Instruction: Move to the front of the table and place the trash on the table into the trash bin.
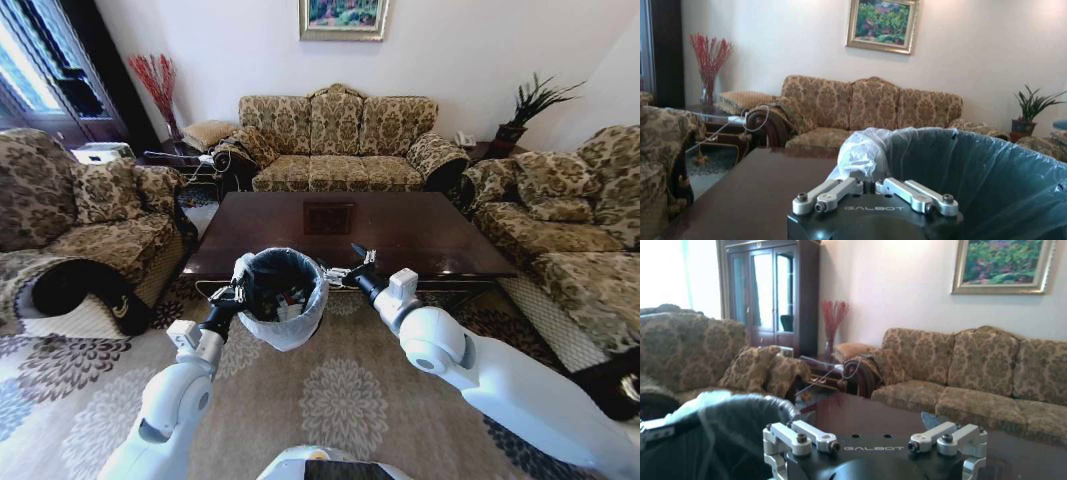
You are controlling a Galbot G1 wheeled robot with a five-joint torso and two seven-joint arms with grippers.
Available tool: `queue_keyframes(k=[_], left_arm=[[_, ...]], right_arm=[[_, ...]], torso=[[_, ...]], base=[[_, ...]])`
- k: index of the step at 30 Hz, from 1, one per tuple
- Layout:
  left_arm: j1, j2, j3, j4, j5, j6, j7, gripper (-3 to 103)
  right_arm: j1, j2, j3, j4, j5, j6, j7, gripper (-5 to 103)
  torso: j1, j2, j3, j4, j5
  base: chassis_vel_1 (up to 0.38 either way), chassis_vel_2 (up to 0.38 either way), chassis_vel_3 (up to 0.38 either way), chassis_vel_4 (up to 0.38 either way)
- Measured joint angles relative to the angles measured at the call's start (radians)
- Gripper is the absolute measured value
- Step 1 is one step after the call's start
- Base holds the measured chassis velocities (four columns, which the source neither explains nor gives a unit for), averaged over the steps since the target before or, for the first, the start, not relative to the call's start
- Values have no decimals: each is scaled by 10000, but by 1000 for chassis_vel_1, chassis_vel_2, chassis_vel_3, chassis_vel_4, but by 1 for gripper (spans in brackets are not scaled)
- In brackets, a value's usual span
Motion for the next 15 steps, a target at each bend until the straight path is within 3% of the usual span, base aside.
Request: queue_keyframes(k=[7,15], left_arm=[[-55,-59,-31,200,233,335,-28,3],[-64,-86,-15,573,413,325,-141,3]], right_arm=[[498,16,946,285,743,602,-225,100],[262,-337,2219,124,1030,624,-195,100]], torso=[[23,-3,12,5,-2],[2,13,4,3,-1]], base=[[-48,56,50,-41],[30,11,12,18]])
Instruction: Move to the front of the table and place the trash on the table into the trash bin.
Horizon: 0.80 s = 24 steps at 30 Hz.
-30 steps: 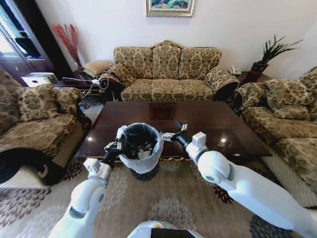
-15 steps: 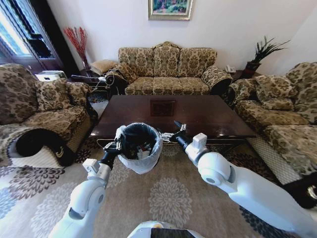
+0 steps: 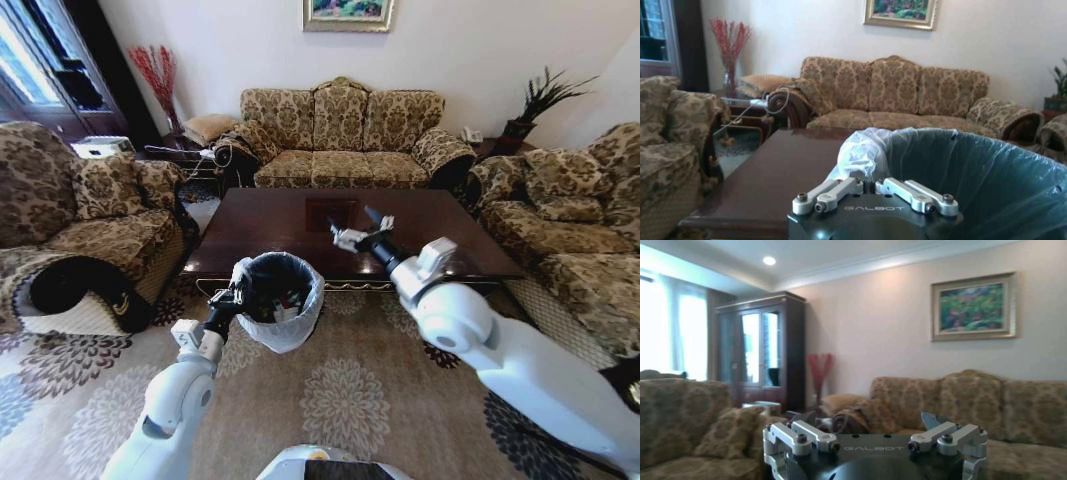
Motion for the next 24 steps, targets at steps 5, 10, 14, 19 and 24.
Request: queue_keyframes(k=[5,10,14,19,24], left_arm=[[23,-29,-218,493,25,-151,-166,3],[-41,-71,-549,1551,-12,-510,-636,3],[-238,-189,-861,3026,-185,-1015,-1149,3],[-803,-228,-656,5252,-1116,-1504,-2019,3],[-1548,-194,-524,7219,-2272,-1608,-2498,3]], right_arm=[[-1179,37,1693,-715,-102,-175,350,100],[-2727,331,3269,-1025,-427,-237,357,100],[-4691,761,5356,-1063,-799,-248,242,100],[-6236,1242,6770,-990,-1295,-169,59,100],[-7465,1757,7617,-794,-1645,-30,-35,100]], torso=[[10,-1,4,-2,2],[13,-1,6,0,0],[8,1,5,0,3],[9,1,6,-3,-3],[10,1,7,0,-6]], base=[[0,0,0,0],[0,0,0,0],[0,0,0,0],[0,0,0,0],[0,0,0,0]])
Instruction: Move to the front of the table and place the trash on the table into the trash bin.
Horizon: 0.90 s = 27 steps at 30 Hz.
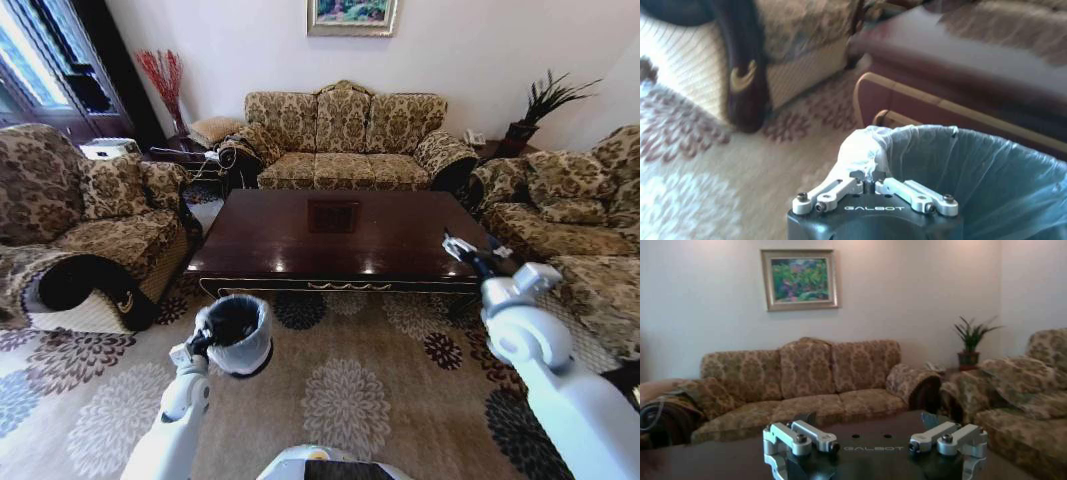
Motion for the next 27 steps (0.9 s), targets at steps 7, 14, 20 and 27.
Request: queue_keyframes(k=[7,14,20,27], left_arm=[[-1482,163,226,3591,8,-1400,534,3],[-2963,177,387,6519,-4,-2885,1999,3],[-4310,136,394,9664,-417,-4507,3780,3],[-4435,26,234,10342,0,-4649,3767,3]], right_arm=[[-1331,654,1133,258,-497,205,-29,100],[-1940,960,1671,469,-771,296,-68,100],[-2256,1274,1848,509,-1019,407,-123,100],[-2265,1358,1822,435,-1105,460,-190,100]], torso=[[0,1,1,3,6],[1,2,0,-3,6],[1,2,1,-4,6],[1,2,1,0,5]], base=[[0,0,0,0],[0,0,0,0],[0,0,0,0],[0,0,0,0]])
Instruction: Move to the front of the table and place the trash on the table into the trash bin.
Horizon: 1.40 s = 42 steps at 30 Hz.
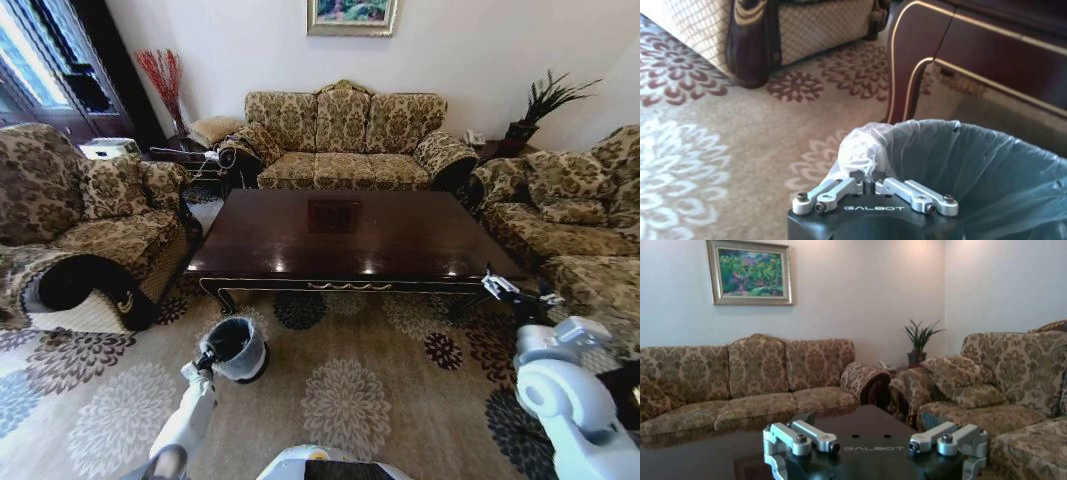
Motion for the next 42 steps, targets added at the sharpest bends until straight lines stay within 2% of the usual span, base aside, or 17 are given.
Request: queue_keyframes(k=[4,6,13,20,34,36,37,38,41,42], left_arm=[[51,-14,-37,190,307,-105,-186,3],[-10,-20,-41,596,374,-431,-308,3],[-103,-76,-59,940,24,-748,-398,3],[6,-165,-29,963,64,-579,-818,3],[8,-133,-37,1129,-67,-114,-614,0],[3,-136,-40,1113,-75,27,-616,10],[3,-136,-40,1113,-75,27,-616,10],[23,-144,-40,1106,-78,124,-610,21],[57,-151,-41,1092,-84,195,-613,26],[76,-154,-41,1072,-88,220,-611,32]], right_arm=[[79,1,-72,-51,-6,5,-16,100],[120,-1,-140,-65,-7,12,-51,100],[147,95,-352,-99,-121,61,-147,100],[186,122,-453,-173,-196,112,-232,100],[188,235,-690,-93,-375,139,-240,100],[189,248,-701,-68,-408,153,-237,100],[189,248,-701,-68,-408,153,-237,100],[189,251,-702,-56,-424,158,-235,100],[175,242,-677,-32,-443,161,-230,100],[166,232,-654,0,-448,162,-225,100]], torso=[[0,1,0,0,1],[0,1,1,3,-1],[0,1,0,-1,1],[0,1,0,1,1],[0,1,0,-1,1],[0,1,0,-2,3],[0,1,0,-2,3],[0,1,-1,-1,6],[0,2,0,-1,3],[0,2,-1,-1,6]], base=[[0,0,0,0],[0,0,0,0],[0,0,0,0],[0,0,0,0],[0,0,0,0],[0,0,0,0],[0,0,0,0],[0,0,0,0],[0,0,0,0],[0,0,0,0]])
